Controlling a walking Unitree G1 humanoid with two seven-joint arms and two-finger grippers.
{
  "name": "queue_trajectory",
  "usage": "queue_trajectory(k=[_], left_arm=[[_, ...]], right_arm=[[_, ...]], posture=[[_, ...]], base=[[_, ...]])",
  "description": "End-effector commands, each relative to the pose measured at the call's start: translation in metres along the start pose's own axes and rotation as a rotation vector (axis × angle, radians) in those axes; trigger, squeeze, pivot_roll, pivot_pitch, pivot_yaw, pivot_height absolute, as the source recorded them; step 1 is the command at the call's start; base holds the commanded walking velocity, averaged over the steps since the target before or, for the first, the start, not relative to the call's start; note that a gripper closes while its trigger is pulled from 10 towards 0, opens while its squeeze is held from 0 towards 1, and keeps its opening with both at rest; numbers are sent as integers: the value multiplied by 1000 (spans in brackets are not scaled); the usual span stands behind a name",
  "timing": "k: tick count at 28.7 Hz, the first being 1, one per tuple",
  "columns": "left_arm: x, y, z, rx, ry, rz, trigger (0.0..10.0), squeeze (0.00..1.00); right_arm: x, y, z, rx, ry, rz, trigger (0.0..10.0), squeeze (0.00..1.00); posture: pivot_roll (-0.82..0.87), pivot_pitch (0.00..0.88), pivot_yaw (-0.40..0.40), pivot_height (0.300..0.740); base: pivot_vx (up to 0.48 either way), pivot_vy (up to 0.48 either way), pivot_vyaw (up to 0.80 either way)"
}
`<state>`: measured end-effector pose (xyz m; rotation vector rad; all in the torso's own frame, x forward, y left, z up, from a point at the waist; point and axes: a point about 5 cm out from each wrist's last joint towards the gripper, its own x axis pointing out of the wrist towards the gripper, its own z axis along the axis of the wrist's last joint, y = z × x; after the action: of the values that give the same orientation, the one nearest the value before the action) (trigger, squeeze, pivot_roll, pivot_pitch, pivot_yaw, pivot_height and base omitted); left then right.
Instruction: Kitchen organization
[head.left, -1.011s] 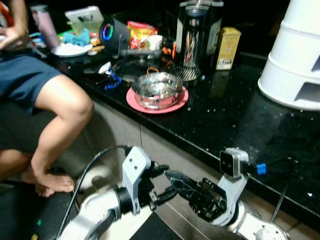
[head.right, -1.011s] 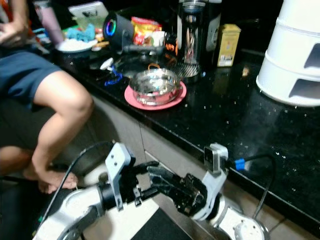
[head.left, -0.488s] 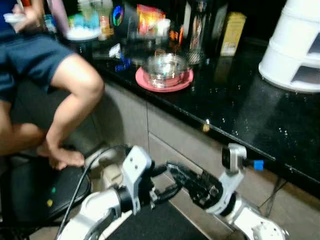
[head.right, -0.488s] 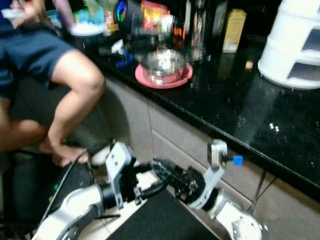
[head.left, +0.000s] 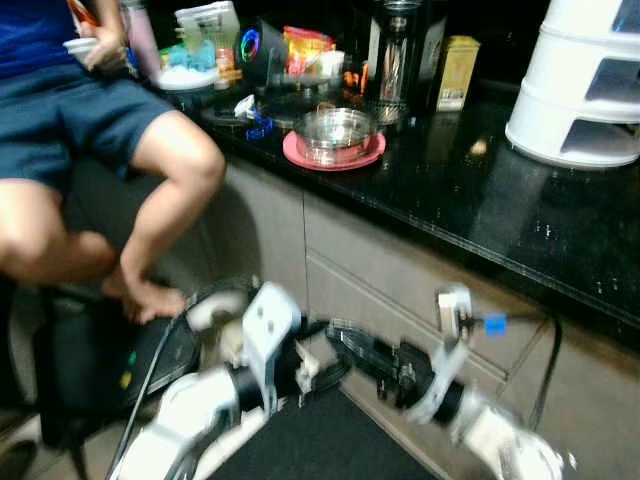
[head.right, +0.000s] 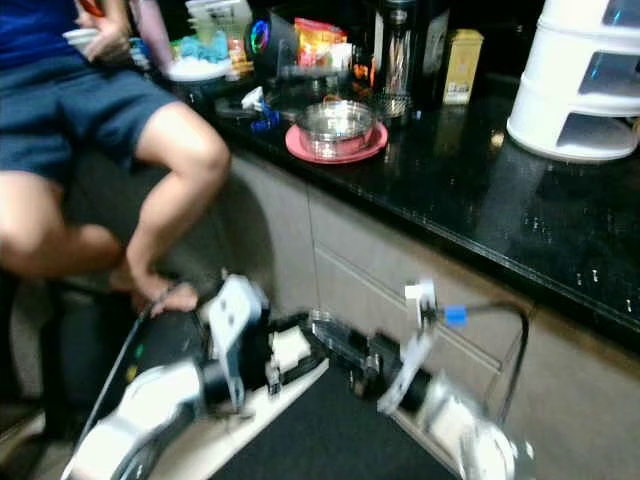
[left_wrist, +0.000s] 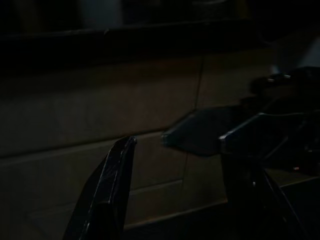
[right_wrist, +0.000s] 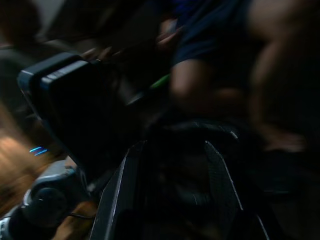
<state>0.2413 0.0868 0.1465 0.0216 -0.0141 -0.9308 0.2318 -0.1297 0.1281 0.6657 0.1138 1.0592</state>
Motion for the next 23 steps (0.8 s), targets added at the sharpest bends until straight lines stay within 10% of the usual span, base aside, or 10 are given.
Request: queue_trajectory(k=[1, 9, 23], left_arm=[[-5, 12, -2, 33, 20, 53, 10000, 0], [-35, 60, -12, 93, 80, 313, 10000, 0], [-74, 99, -55, 32, 214, 633, 10000, 0]], right_arm=[[-3, -6, -1, -11, -3, -48, 10000, 0], [-15, -18, 9, -56, -37, -139, 10000, 0], [-46, -33, 14, -100, -61, -317, 10000, 0]], posture=[[-28, 0, -8, 740], [-24, 0, -10, 740], [-50, 0, 10, 740]], base=[[0, 0, -781], [0, 0, -782], [0, 0, -504]])
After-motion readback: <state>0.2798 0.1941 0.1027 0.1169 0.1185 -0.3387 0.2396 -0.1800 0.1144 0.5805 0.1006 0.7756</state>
